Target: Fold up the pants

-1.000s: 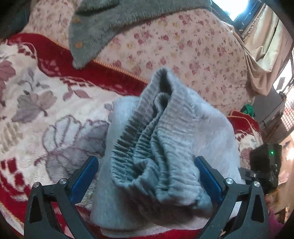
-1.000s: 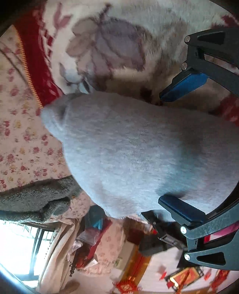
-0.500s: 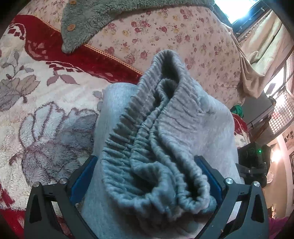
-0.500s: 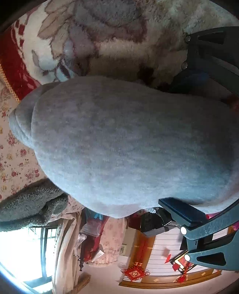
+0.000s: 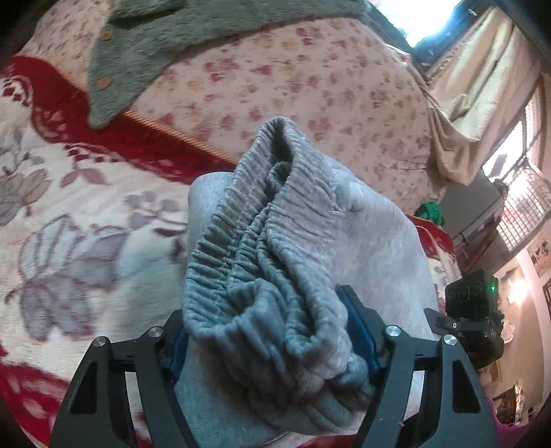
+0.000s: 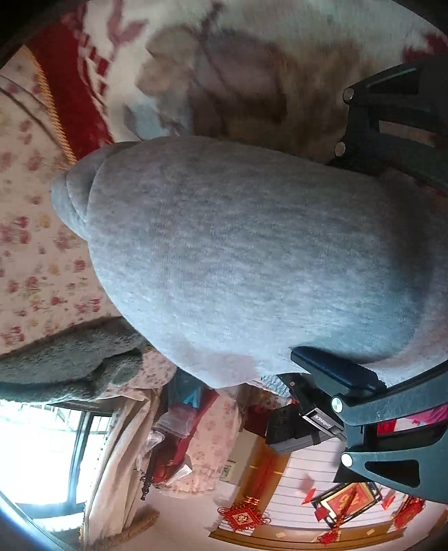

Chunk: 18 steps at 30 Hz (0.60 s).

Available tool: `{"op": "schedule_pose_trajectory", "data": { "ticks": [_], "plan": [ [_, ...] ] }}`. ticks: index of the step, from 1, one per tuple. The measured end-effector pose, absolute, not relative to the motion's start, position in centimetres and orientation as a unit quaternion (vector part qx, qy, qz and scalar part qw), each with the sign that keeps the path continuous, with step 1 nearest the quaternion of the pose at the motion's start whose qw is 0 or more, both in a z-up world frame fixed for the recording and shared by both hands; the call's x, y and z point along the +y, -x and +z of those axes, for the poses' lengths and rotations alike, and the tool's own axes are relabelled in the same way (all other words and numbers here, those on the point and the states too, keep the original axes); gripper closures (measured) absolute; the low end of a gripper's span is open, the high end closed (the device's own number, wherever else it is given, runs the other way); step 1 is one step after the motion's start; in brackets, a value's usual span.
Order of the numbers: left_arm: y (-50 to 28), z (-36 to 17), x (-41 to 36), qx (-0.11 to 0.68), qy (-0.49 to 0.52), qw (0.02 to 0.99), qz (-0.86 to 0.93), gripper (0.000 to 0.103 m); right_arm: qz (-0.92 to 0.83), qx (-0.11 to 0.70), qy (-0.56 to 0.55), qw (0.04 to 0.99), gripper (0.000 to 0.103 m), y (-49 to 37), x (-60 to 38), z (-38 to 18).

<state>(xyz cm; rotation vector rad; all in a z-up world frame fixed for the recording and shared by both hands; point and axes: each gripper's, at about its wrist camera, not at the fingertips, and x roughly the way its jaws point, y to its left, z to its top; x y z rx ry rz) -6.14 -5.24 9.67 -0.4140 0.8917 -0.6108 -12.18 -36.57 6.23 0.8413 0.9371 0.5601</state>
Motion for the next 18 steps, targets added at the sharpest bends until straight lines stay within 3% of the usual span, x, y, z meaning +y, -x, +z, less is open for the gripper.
{"op": "schedule_pose_trajectory", "data": {
  "ticks": [10, 18],
  "plan": [
    [7.7, 10.5, -16.5, 0.406, 0.189, 0.829, -0.335, 0.029, 0.211, 0.414, -0.389, 0.795, 0.016, 16.0, -46.3, 9.0],
    [9.2, 8.0, -22.7, 0.444, 0.154, 0.817, -0.334, 0.029, 0.162, 0.441, -0.391, 0.792, 0.013, 17.7, -52.0, 6.5]
  ]
}}
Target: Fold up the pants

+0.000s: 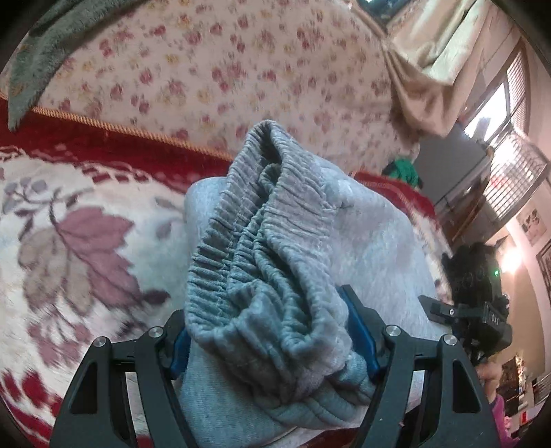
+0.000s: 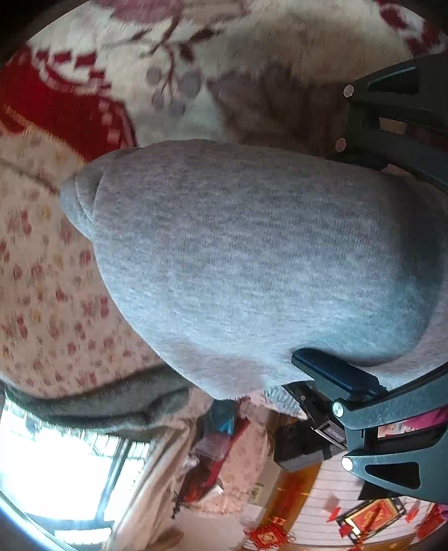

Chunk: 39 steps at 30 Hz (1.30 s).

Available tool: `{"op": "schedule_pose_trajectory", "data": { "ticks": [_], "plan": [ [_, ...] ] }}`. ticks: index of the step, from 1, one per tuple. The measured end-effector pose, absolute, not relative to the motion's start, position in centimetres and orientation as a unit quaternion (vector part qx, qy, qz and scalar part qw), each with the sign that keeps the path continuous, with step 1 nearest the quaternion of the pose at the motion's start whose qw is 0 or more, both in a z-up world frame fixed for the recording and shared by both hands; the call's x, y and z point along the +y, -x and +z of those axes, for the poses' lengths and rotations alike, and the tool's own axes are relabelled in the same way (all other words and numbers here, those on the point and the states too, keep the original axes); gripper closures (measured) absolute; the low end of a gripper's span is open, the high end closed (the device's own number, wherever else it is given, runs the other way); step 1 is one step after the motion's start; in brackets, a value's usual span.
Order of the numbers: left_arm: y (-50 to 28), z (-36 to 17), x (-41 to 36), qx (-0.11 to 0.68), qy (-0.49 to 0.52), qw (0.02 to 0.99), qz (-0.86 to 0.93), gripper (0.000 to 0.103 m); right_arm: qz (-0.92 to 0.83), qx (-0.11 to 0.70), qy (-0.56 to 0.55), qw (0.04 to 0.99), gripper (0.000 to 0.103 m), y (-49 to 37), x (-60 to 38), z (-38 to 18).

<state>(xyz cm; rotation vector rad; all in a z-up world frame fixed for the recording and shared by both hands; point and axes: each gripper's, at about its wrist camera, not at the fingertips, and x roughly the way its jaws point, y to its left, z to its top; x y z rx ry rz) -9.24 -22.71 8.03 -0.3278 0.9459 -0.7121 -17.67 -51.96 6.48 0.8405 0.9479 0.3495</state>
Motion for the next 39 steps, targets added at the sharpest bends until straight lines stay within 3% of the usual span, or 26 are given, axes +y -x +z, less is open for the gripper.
{"op": "schedule_pose_trajectory", "data": {
  "ticks": [6, 15, 24, 39],
  "plan": [
    [10.2, 8.0, -23.3, 0.430, 0.119, 0.835, -0.323, 0.021, 0.129, 0.449, -0.368, 0.804, 0.007, 18.8, -52.8, 4.8],
    [12.3, 12.6, -22.8, 0.362, 0.052, 0.892, -0.265, 0.009, 0.035, 0.439, -0.252, 0.862, 0.007, 21.7, -51.7, 9.1],
    [14.8, 15.1, -25.3, 0.322, -0.003, 0.918, -0.232, 0.009, -0.022, 0.375, -0.146, 0.915, 0.007, 23.5, -47.3, 13.9],
    [16.1, 15.4, -28.1, 0.322, -0.023, 0.918, -0.229, 0.009, -0.060, 0.355, -0.150, 0.921, 0.007, 25.2, -48.0, 13.4]
  ]
}}
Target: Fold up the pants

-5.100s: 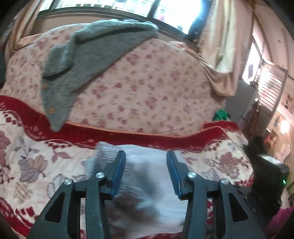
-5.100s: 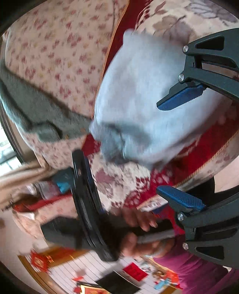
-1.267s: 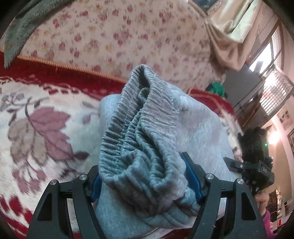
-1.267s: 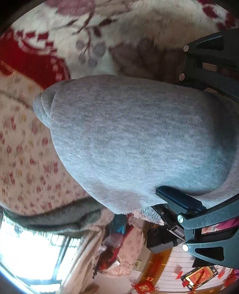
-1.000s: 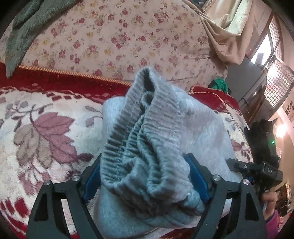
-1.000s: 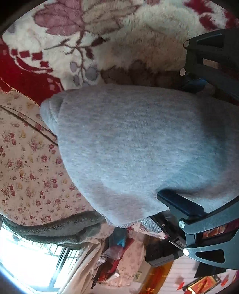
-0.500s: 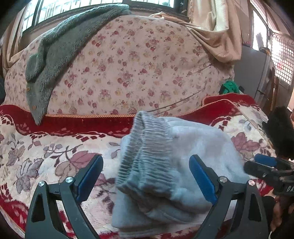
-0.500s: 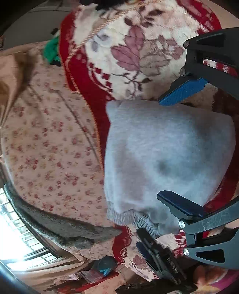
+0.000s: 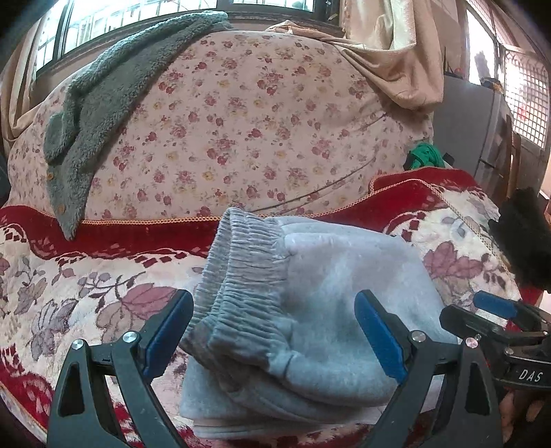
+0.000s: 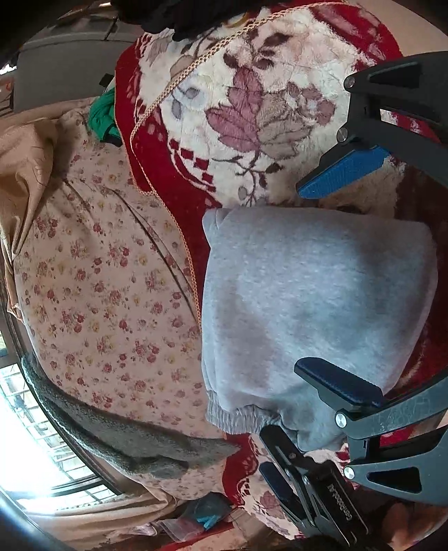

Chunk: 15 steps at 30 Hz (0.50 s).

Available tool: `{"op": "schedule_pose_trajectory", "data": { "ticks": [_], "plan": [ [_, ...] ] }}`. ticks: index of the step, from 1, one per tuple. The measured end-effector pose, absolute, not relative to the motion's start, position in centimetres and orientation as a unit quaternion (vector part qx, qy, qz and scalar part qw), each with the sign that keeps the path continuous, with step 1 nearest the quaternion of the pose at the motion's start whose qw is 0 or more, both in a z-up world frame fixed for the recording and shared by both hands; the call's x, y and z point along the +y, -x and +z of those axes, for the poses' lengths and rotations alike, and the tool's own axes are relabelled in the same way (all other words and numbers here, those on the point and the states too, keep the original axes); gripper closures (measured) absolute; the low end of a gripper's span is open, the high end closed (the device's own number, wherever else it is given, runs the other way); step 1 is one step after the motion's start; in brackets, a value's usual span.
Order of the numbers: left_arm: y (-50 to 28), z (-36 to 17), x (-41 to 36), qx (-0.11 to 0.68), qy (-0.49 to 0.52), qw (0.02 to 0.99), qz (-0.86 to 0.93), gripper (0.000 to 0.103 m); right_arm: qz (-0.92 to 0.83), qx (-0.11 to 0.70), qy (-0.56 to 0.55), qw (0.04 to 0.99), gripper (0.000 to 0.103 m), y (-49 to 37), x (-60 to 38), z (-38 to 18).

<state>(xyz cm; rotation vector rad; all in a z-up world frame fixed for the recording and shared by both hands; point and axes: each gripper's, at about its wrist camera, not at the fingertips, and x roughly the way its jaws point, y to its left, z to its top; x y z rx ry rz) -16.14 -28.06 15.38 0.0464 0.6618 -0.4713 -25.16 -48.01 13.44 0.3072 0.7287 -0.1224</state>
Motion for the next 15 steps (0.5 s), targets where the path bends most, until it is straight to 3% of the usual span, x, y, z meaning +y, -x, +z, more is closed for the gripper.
{"op": "schedule_pose_trajectory", "data": {
  "ticks": [15],
  "plan": [
    [15.9, 15.2, -27.4, 0.323, -0.024, 0.922, -0.214, 0.009, -0.067, 0.345, -0.137, 0.926, 0.007, 24.5, -47.1, 13.7]
  ]
}}
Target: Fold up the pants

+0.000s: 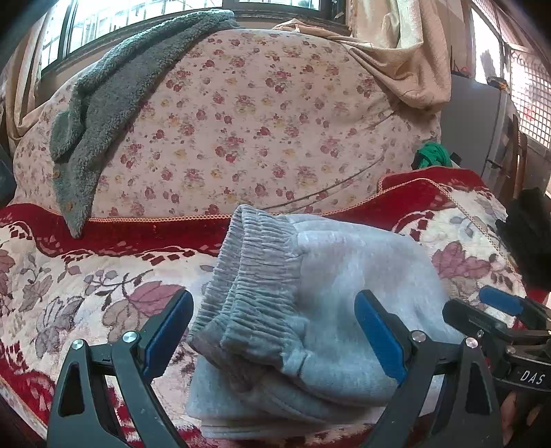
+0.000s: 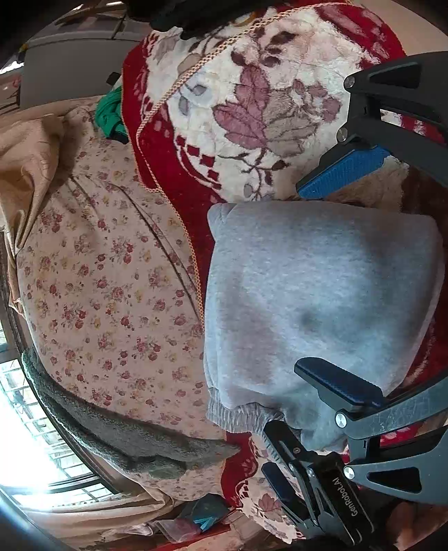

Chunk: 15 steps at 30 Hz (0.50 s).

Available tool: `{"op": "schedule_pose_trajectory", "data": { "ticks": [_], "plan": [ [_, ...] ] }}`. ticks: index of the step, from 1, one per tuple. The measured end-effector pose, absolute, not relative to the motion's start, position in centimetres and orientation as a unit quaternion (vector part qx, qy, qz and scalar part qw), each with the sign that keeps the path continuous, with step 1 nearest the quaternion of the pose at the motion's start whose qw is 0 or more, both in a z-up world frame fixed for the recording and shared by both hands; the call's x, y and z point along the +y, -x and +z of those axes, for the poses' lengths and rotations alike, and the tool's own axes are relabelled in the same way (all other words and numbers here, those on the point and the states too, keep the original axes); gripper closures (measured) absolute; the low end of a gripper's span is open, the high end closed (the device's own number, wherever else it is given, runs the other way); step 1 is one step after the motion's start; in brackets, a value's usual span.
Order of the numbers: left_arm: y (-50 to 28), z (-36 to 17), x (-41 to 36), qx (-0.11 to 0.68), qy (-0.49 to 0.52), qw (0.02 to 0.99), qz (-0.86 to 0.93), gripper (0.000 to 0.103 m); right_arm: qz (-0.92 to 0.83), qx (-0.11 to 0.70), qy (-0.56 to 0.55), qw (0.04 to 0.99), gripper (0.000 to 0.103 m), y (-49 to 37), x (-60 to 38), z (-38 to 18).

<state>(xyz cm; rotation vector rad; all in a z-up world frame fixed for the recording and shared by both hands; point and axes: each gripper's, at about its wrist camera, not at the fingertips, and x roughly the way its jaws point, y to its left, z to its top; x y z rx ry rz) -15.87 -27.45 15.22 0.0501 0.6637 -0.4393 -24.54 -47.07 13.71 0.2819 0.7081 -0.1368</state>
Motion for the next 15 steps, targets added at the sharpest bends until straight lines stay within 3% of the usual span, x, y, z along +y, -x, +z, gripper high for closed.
{"op": "schedule_pose_trajectory", "data": {
  "ticks": [15],
  "plan": [
    [15.6, 15.2, -26.9, 0.324, -0.024, 0.923, -0.205, 0.009, -0.058, 0.342, -0.113, 0.931, 0.000, 23.9, -45.9, 13.9]
  ]
}}
